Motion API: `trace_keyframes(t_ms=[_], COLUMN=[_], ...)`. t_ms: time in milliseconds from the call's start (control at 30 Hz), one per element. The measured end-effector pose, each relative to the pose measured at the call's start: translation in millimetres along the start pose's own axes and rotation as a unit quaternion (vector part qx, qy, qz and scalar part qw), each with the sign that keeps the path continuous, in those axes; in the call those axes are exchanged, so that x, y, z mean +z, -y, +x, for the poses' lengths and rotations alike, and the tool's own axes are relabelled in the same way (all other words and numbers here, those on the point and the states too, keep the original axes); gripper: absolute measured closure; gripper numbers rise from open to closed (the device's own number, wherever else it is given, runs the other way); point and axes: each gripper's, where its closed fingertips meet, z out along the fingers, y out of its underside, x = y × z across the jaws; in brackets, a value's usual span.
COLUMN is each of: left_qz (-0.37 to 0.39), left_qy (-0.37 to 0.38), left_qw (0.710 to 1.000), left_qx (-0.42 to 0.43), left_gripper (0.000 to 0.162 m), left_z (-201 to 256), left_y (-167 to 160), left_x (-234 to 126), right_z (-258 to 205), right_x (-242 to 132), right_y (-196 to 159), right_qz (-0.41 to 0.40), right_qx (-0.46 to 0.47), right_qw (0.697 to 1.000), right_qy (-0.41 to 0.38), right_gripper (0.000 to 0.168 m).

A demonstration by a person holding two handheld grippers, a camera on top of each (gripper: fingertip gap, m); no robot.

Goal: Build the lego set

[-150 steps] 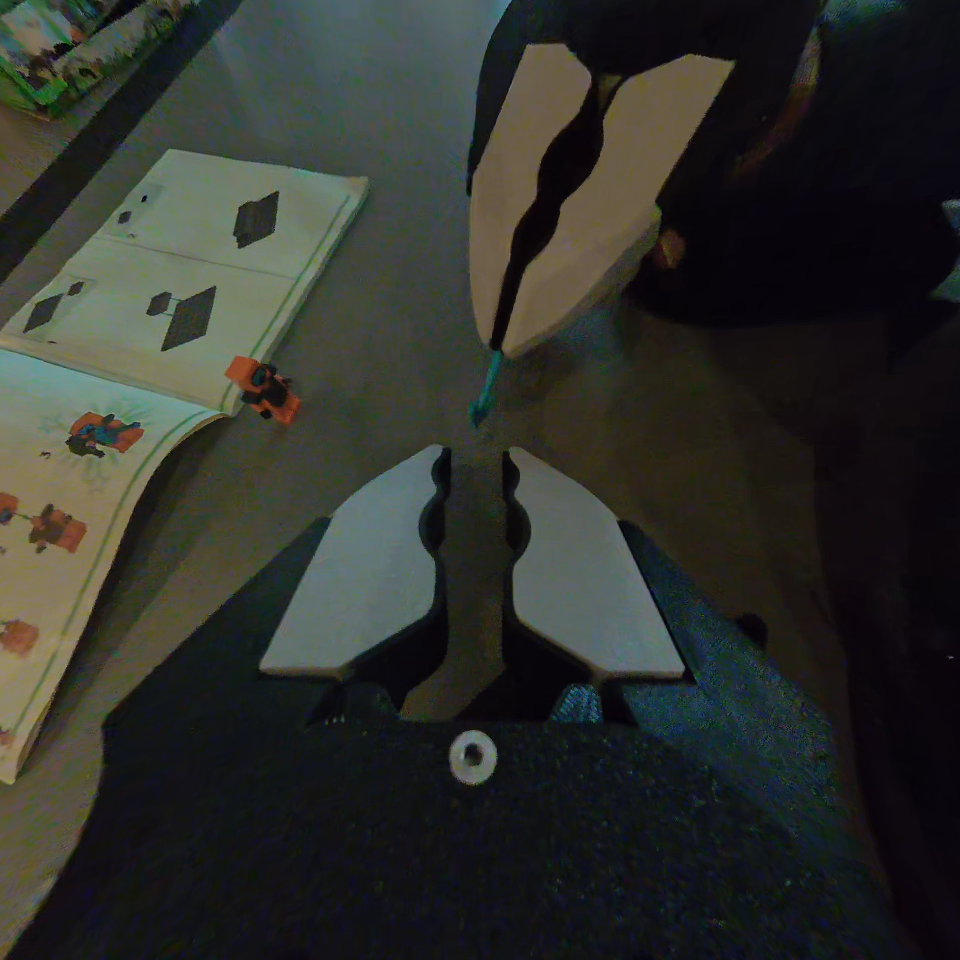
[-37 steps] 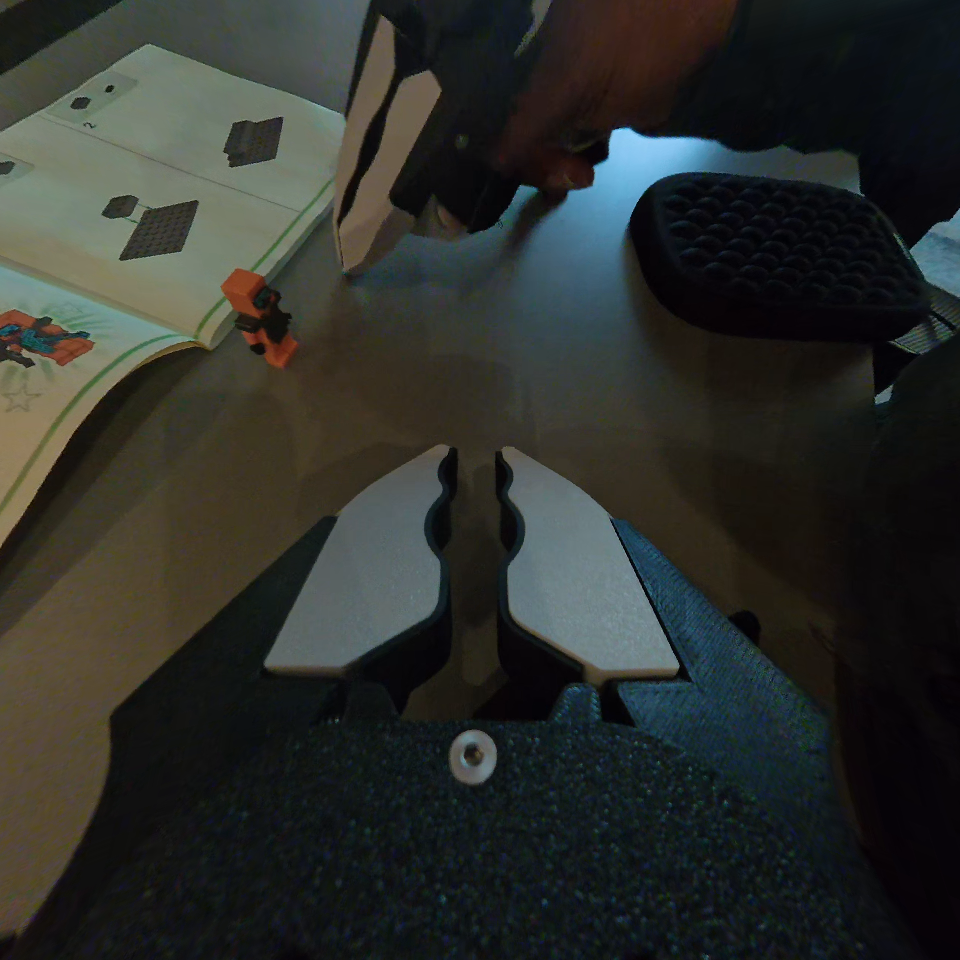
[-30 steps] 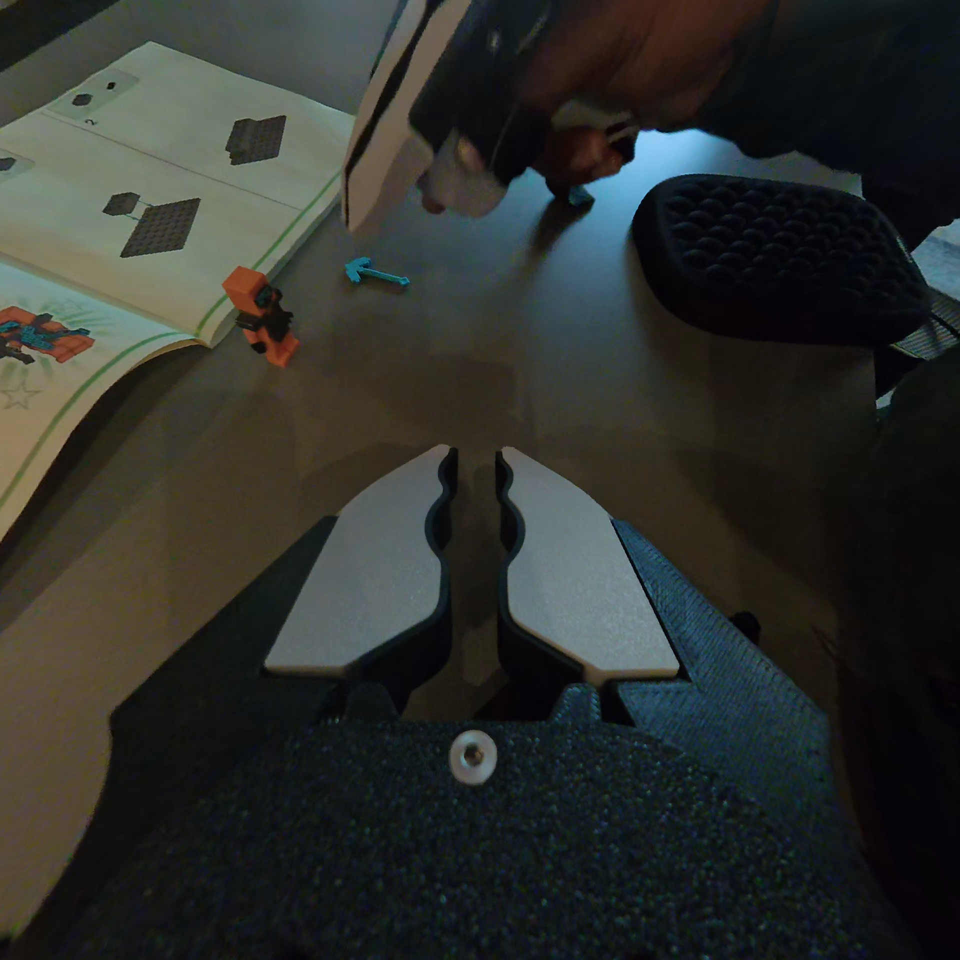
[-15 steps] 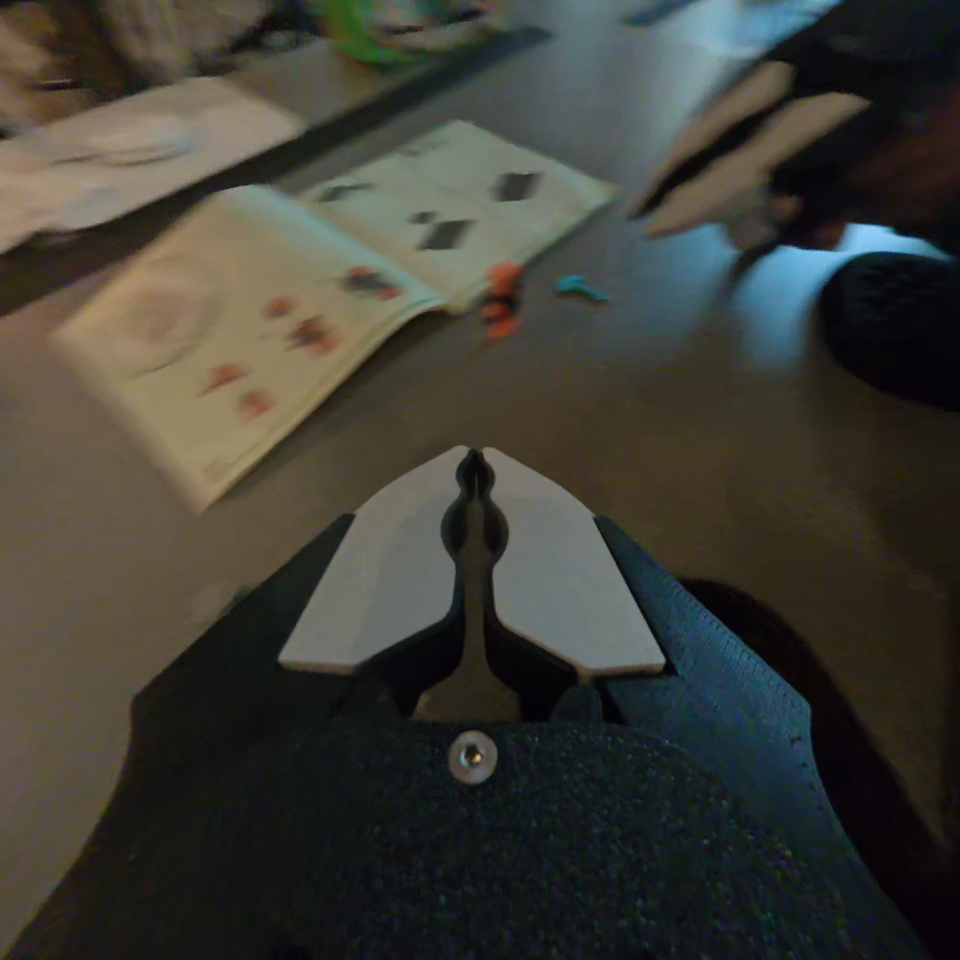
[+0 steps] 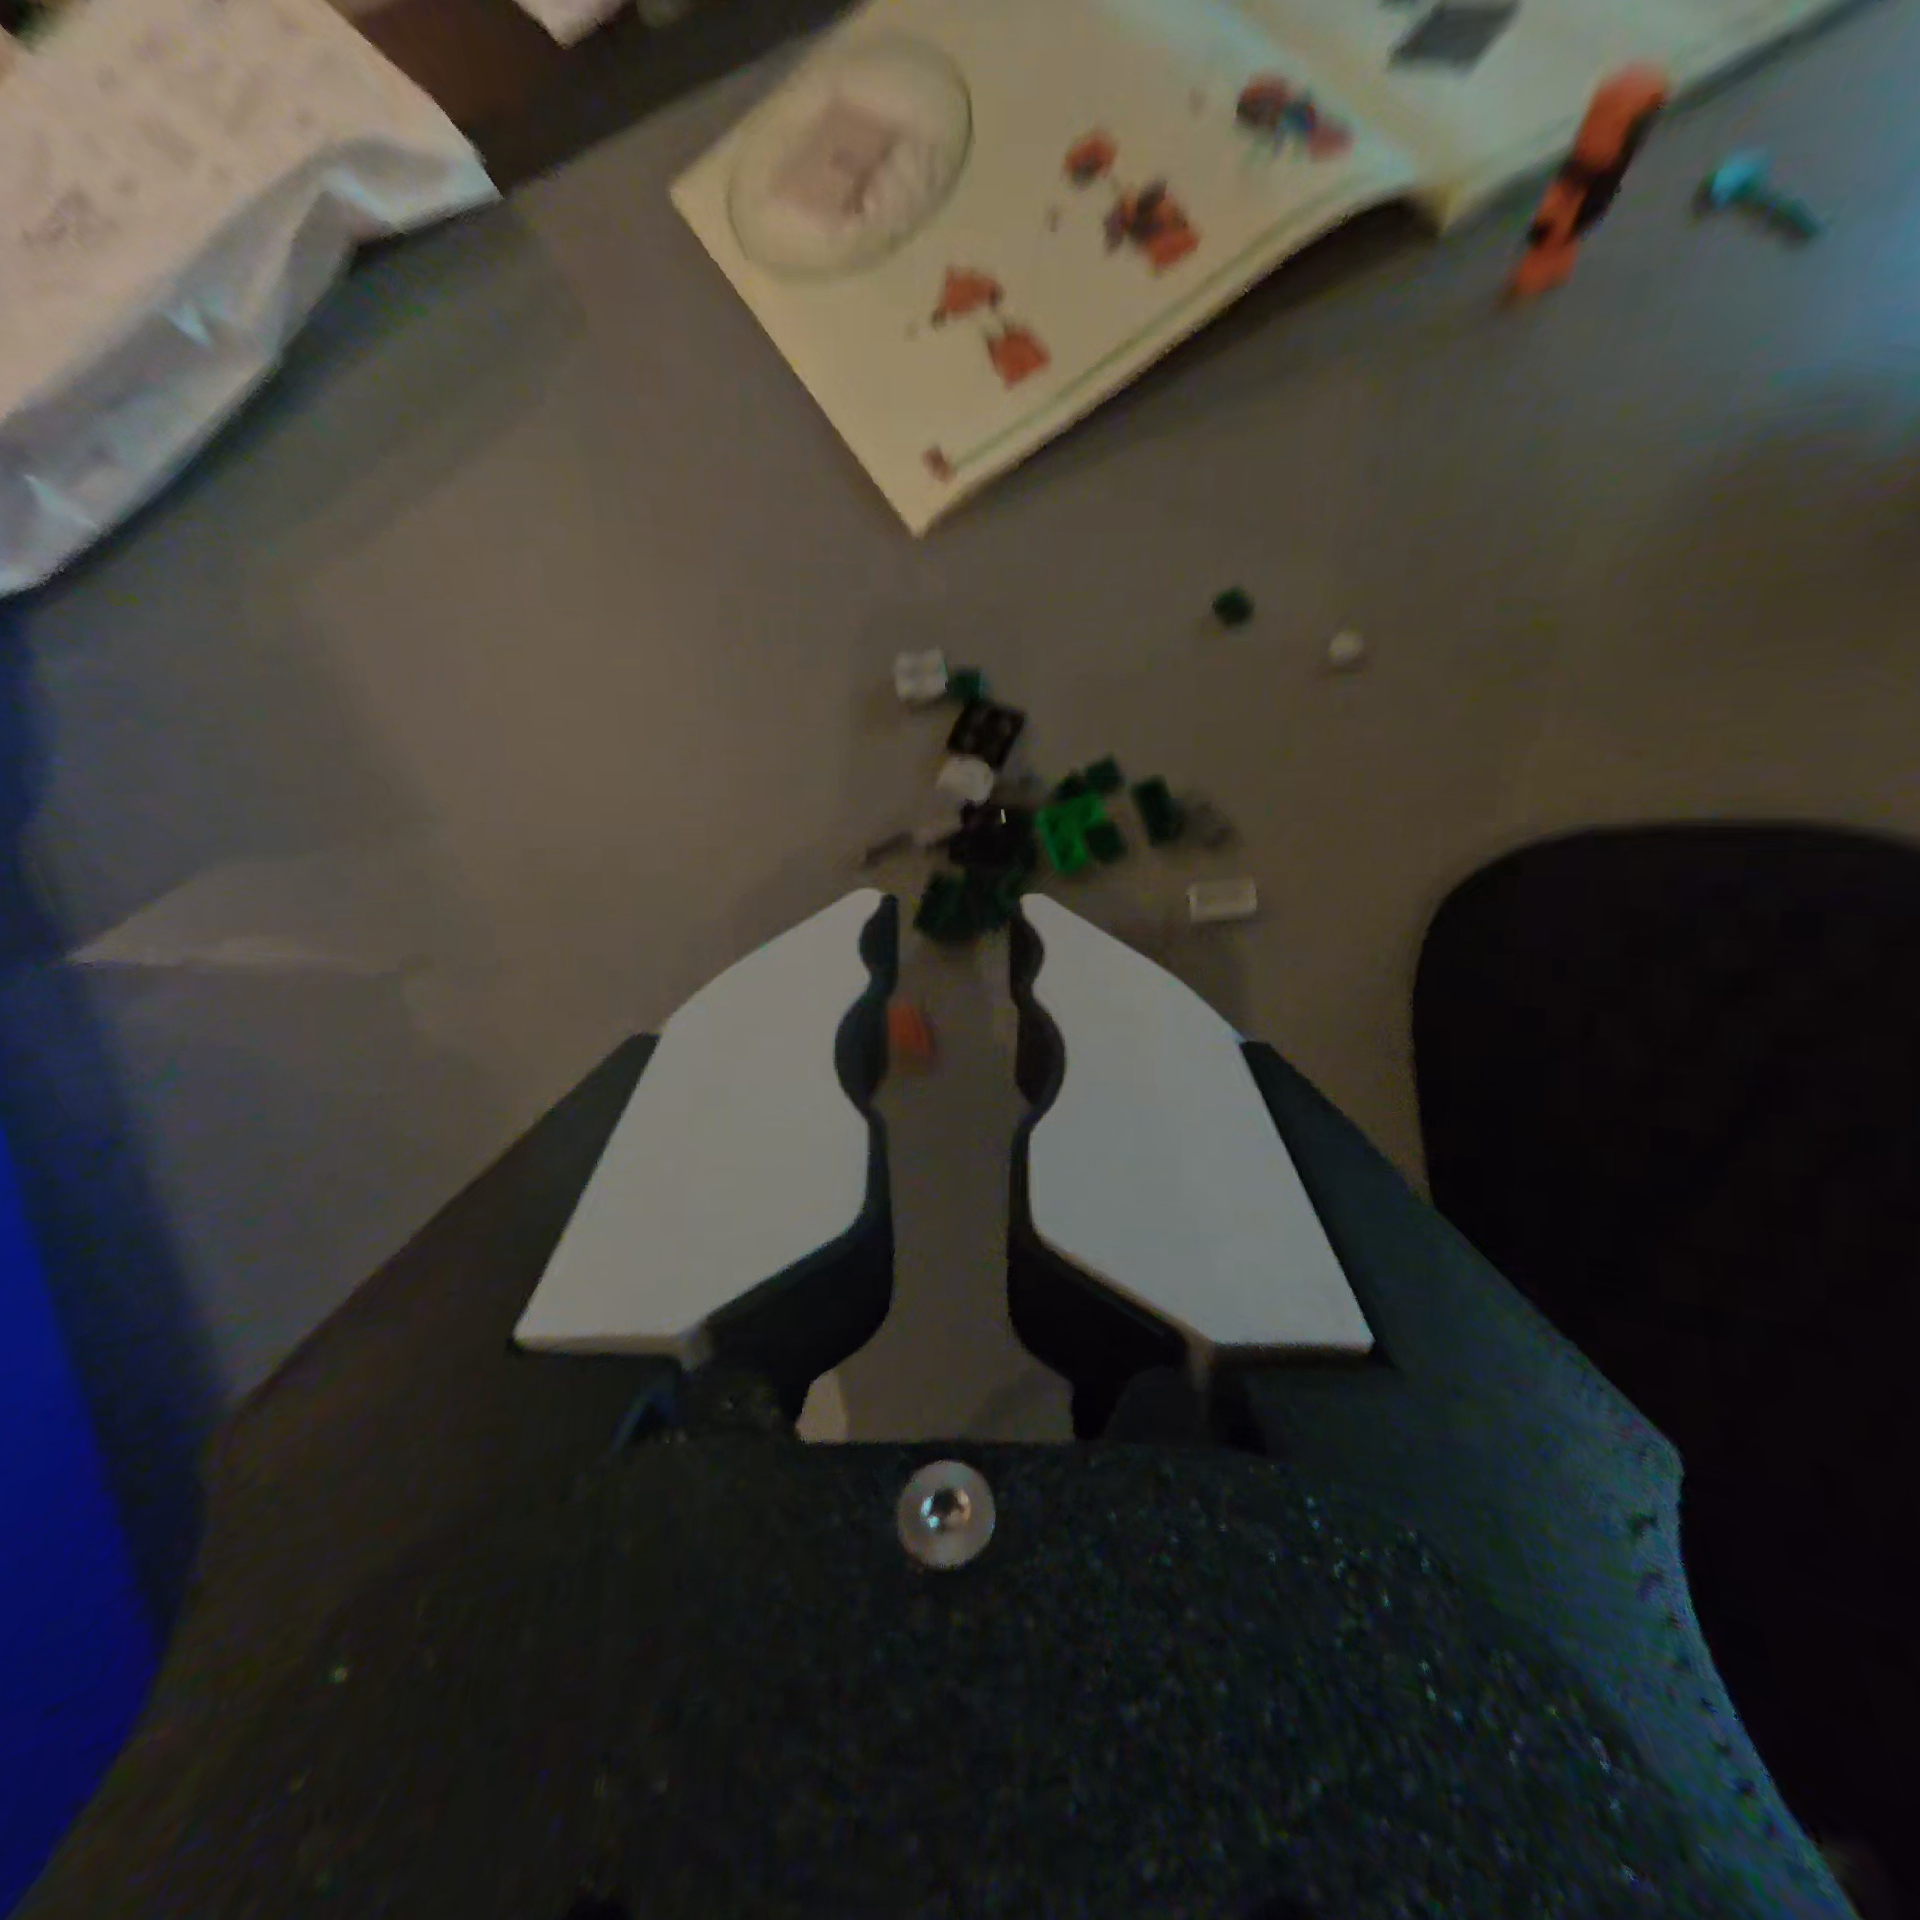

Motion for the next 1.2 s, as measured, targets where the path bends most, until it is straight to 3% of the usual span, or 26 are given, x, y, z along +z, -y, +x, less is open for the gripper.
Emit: trace_keyframes(t_ms=[267,567,767,1200], left_qz=[-0.027,-0.079,-0.145,-0.195], left_qy=[-0.083,-0.136,-0.182,-0.238], left_qw=[0.996,0.976,0.939,0.907], left_qx=[0.037,0.152,0.253,0.289], left_gripper=[0.127,0.133,0.139,0.151], left_z=[7,-19,-17,-12], left_y=[-18,-7,-11,-19], left_x=[21,48,57,62], right_z=[0,2,4,4], right_x=[3,5,6,9], right_y=[-4,-9,-11,-16], right_qz=[-0.005,-0.013,-0.017,-0.026], right_qx=[0.005,0.005,0.006,0.006], right_qw=[1.0,1.0,1.0,1.0], right_qy=[0.004,0.002,-0.002,-0.001], right_gripper=[0.155,0.155,0.156,0.156])
